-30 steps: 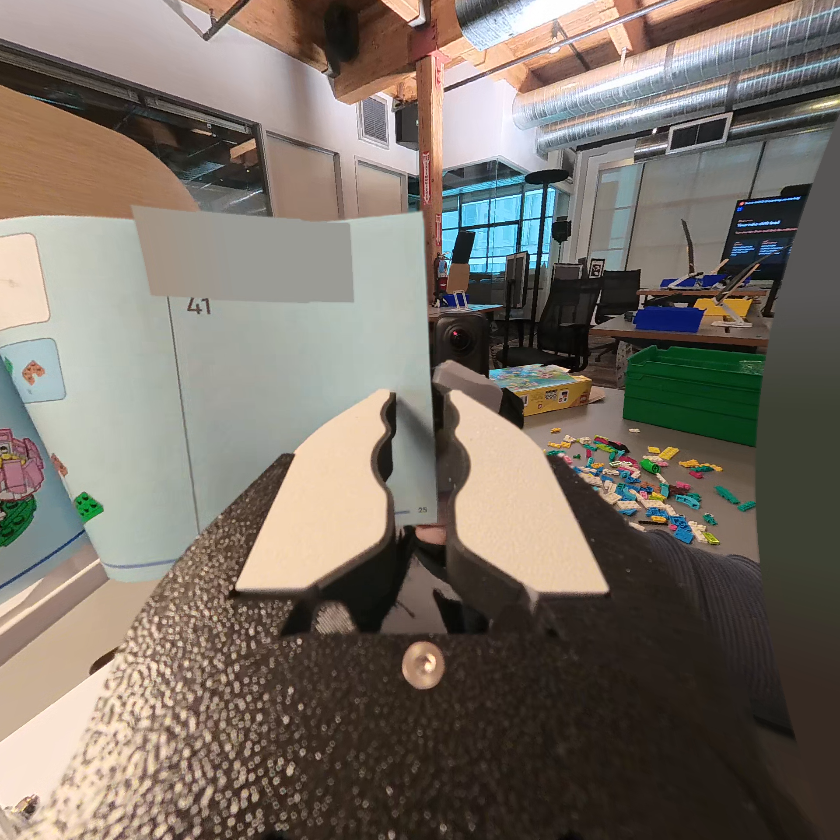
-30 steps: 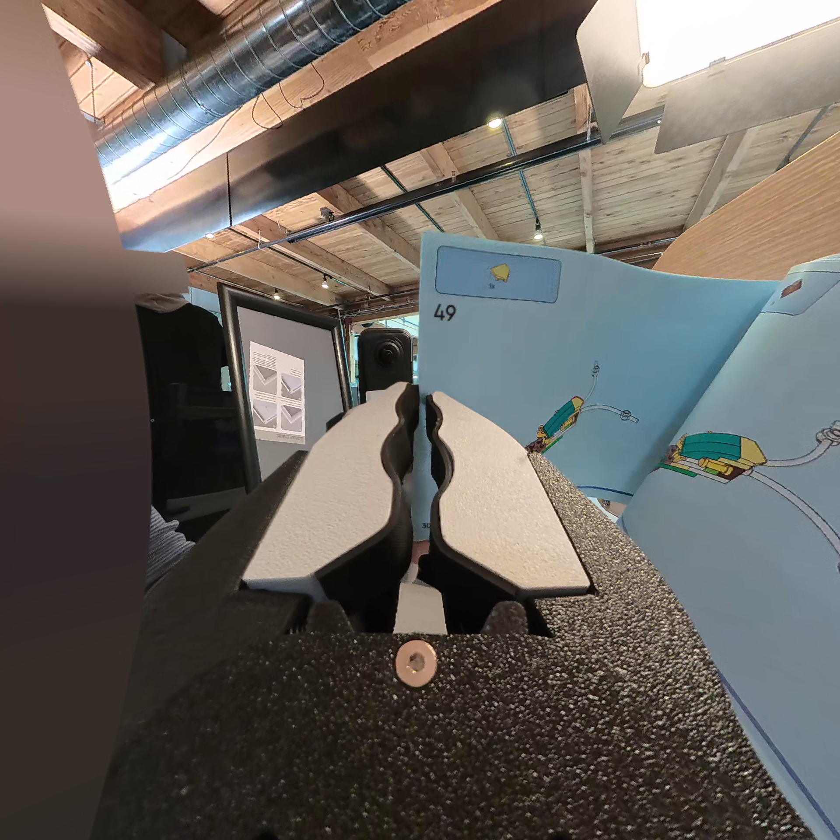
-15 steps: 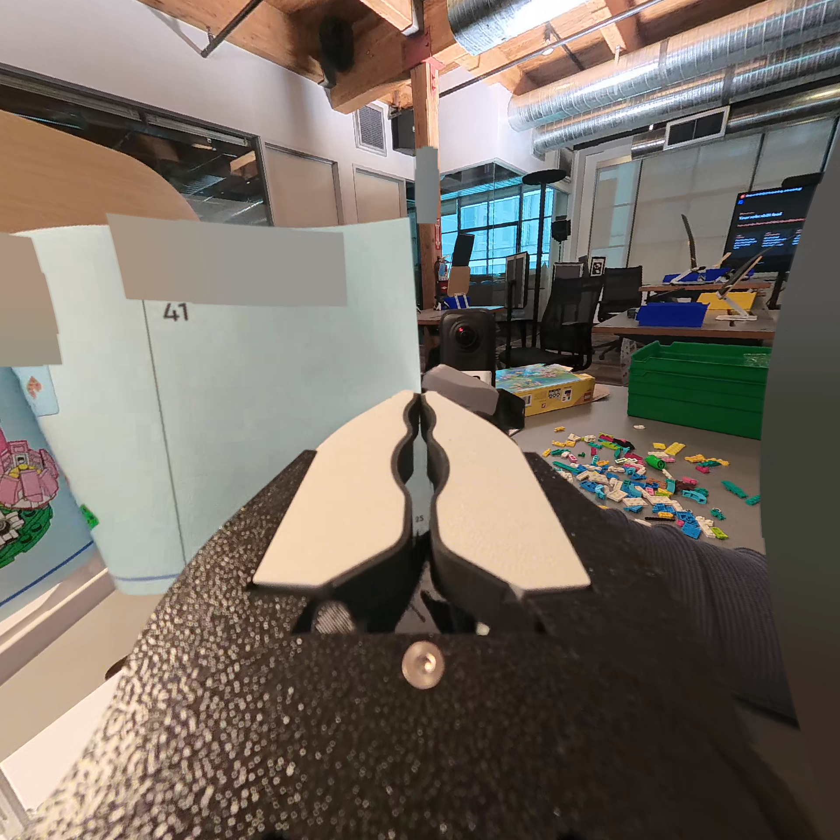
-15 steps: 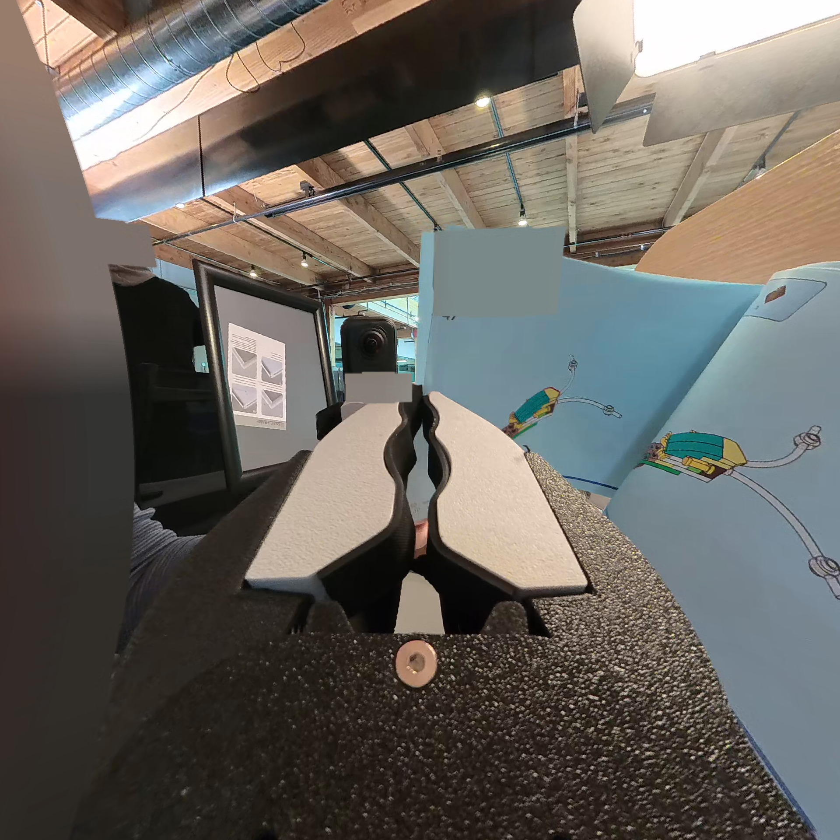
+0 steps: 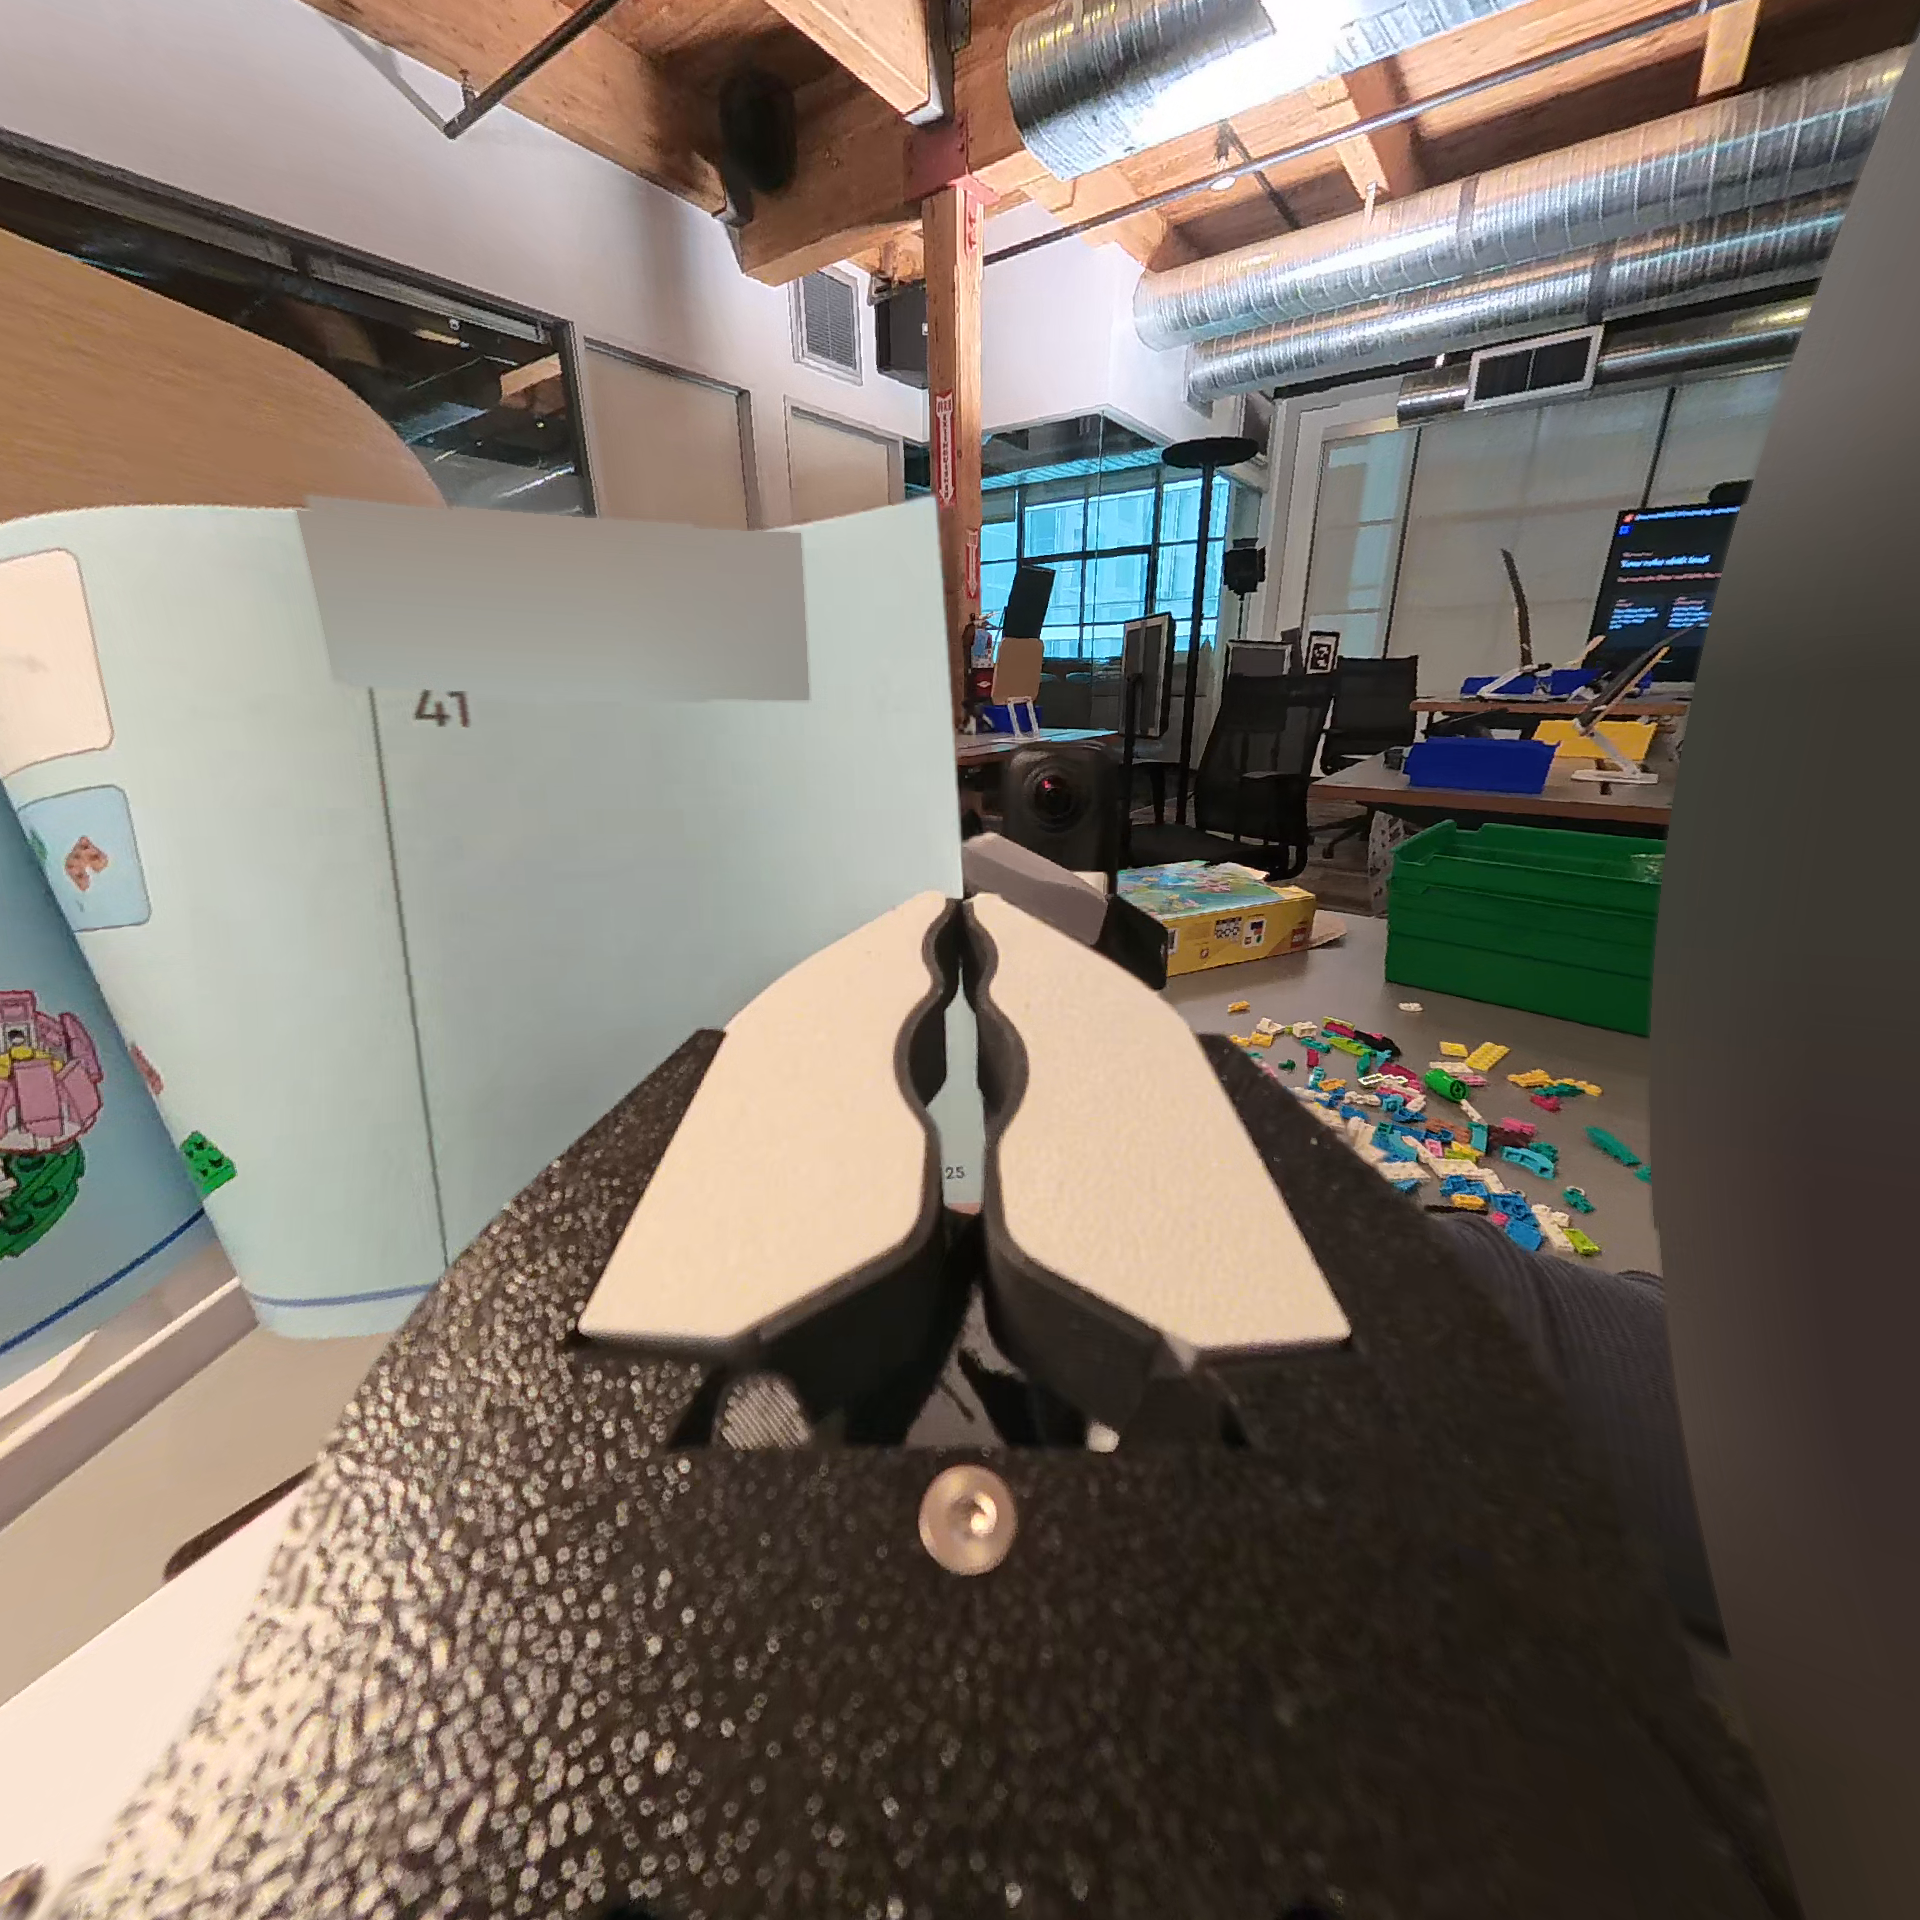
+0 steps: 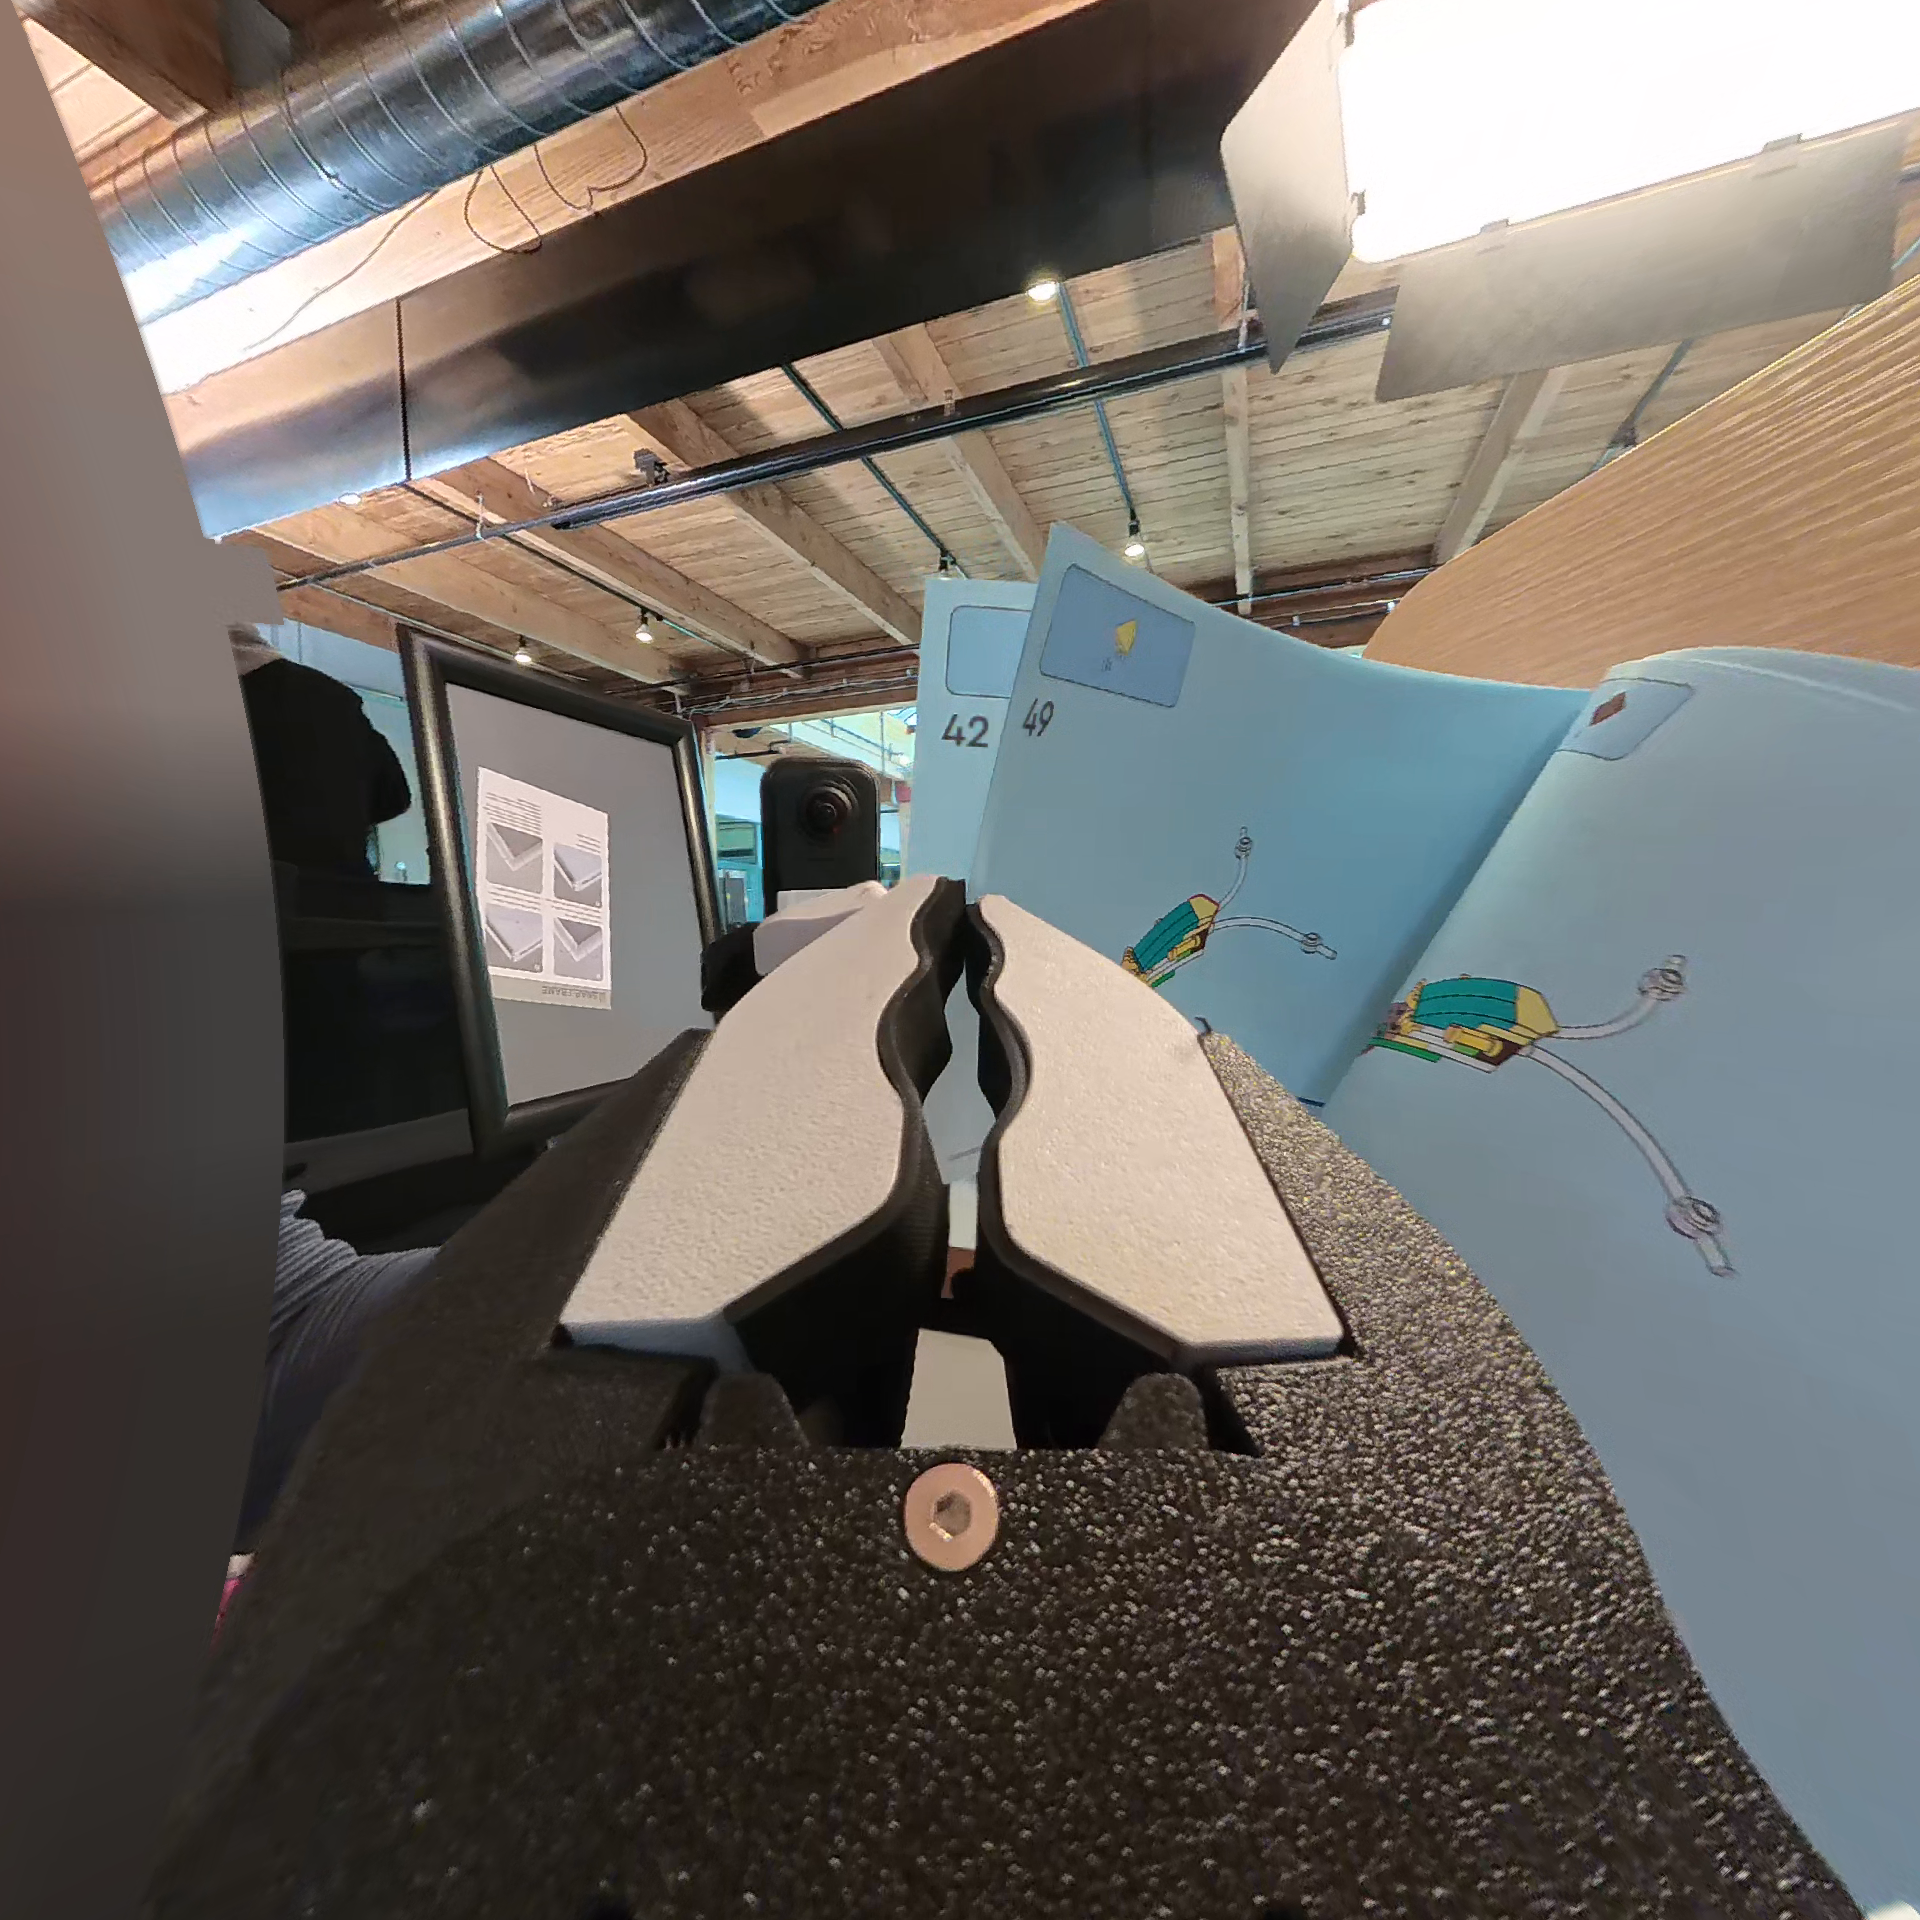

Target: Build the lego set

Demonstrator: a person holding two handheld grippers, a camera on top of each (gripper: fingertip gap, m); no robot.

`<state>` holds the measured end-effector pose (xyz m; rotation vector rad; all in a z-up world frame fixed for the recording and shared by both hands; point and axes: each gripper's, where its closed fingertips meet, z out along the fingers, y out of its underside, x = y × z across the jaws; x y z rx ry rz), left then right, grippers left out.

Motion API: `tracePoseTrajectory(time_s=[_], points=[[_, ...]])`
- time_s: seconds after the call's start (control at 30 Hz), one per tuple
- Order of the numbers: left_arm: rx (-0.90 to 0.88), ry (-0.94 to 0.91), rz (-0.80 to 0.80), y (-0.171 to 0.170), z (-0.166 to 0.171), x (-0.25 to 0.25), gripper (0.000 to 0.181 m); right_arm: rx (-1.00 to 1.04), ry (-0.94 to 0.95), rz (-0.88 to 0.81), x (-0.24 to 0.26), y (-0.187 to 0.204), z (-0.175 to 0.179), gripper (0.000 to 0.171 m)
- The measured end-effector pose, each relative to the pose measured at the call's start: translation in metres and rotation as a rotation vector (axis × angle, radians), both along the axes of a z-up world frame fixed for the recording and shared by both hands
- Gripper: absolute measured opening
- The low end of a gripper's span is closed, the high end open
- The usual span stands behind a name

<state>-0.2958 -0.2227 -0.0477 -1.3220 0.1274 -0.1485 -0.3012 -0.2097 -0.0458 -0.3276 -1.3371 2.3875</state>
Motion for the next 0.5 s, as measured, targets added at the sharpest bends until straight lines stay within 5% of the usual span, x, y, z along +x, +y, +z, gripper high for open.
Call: tracePoseTrajectory(time_s=[0.4, 0.5], points=[[0.022, -0.005, -0.036, -0.013, 0.005, -0.002, 0.0, -0.047, -0.01, -0.096, -0.005, 0.023, -0.002, 0.0], [0.019, 0.004, -0.027, -0.019, 0.006, -0.007, 0.0, -0.112, -0.037, -0.235, -0.018, 0.043, 0.0, 0.0]])
